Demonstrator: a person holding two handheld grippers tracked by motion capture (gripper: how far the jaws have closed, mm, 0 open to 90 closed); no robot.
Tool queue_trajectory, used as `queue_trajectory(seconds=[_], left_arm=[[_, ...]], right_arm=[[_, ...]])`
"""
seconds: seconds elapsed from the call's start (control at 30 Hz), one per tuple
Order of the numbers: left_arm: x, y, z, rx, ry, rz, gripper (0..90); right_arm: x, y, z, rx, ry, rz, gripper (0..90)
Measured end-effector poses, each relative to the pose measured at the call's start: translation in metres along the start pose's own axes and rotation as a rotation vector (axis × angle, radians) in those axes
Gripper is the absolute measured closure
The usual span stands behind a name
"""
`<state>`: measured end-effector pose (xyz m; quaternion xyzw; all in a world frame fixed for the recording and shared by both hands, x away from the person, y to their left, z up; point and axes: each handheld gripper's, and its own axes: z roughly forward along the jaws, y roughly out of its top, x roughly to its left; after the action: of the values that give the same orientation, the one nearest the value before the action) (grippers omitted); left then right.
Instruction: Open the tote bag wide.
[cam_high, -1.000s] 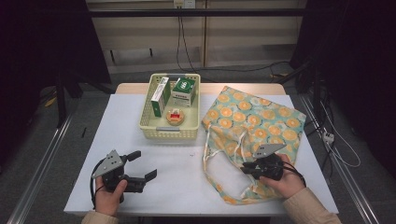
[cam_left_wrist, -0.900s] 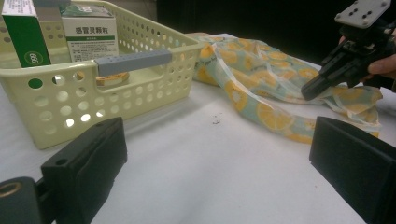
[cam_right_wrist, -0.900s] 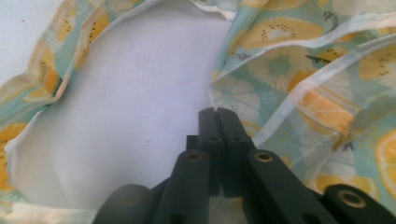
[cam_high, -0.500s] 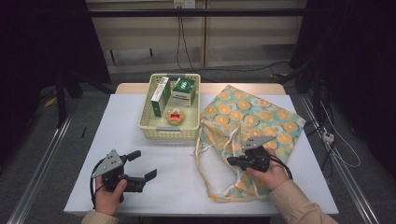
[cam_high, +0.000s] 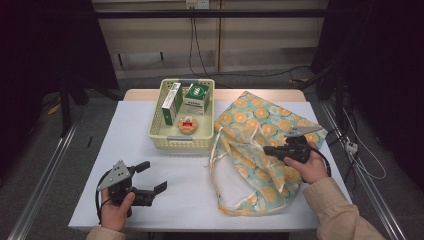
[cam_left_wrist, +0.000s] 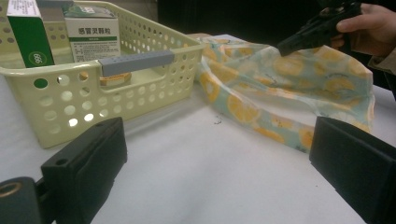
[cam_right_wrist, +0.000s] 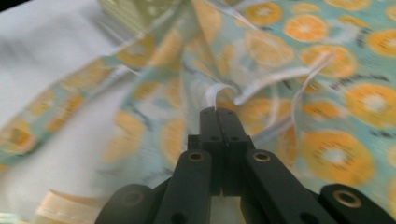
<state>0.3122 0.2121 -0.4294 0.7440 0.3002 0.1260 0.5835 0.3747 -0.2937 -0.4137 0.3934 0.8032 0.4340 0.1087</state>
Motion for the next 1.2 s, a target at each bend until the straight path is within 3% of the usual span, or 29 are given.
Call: queue_trajectory(seconds=[0.13, 0.3, 0.43, 0.53, 0.6, 0.8, 0.83, 0.9, 0.97, 1.03, 1.2], left_arm=[[0.000, 0.000, 0.000, 0.002, 0.000, 0.003, 4.0], [0.000, -0.001, 0.001, 0.005, 0.001, 0.003, 4.0], [0.000, -0.001, 0.002, 0.004, 0.000, -0.003, 4.0], [0.000, 0.000, 0.001, 0.004, -0.001, 0.000, 4.0], [0.000, 0.000, 0.001, 0.004, 0.000, 0.000, 4.0], [0.000, 0.000, 0.000, 0.001, 0.000, 0.002, 4.0], [0.000, 0.000, 0.000, 0.001, -0.001, 0.002, 4.0], [0.001, 0.000, 0.000, 0.003, 0.000, 0.003, 4.0], [0.001, 0.000, -0.001, -0.001, -0.001, 0.000, 4.0], [0.001, 0.000, 0.000, 0.000, 0.001, 0.000, 4.0], [0.000, 0.001, 0.000, -0.002, -0.001, 0.005, 4.0]], right_arm=[[-0.020, -0.014, -0.001, 0.000, -0.045, 0.037, 90.0], [-0.031, -0.029, 0.003, 0.000, -0.072, 0.082, 90.0], [-0.029, -0.031, 0.010, 0.030, -0.078, 0.063, 90.0], [-0.027, -0.028, 0.012, 0.042, -0.119, 0.031, 90.0], [-0.029, -0.024, 0.010, 0.035, -0.176, 0.004, 90.0], [-0.043, -0.016, 0.004, -0.016, -0.226, 0.040, 90.0], [-0.044, -0.017, 0.005, -0.019, -0.213, 0.052, 90.0], [-0.043, -0.018, 0.008, 0.018, -0.205, 0.048, 90.0], [-0.040, -0.019, 0.008, 0.042, -0.218, 0.031, 85.4], [-0.039, -0.017, 0.006, 0.034, -0.230, 0.045, 81.0], [-0.030, -0.005, -0.001, 0.020, -0.246, 0.010, 67.3]])
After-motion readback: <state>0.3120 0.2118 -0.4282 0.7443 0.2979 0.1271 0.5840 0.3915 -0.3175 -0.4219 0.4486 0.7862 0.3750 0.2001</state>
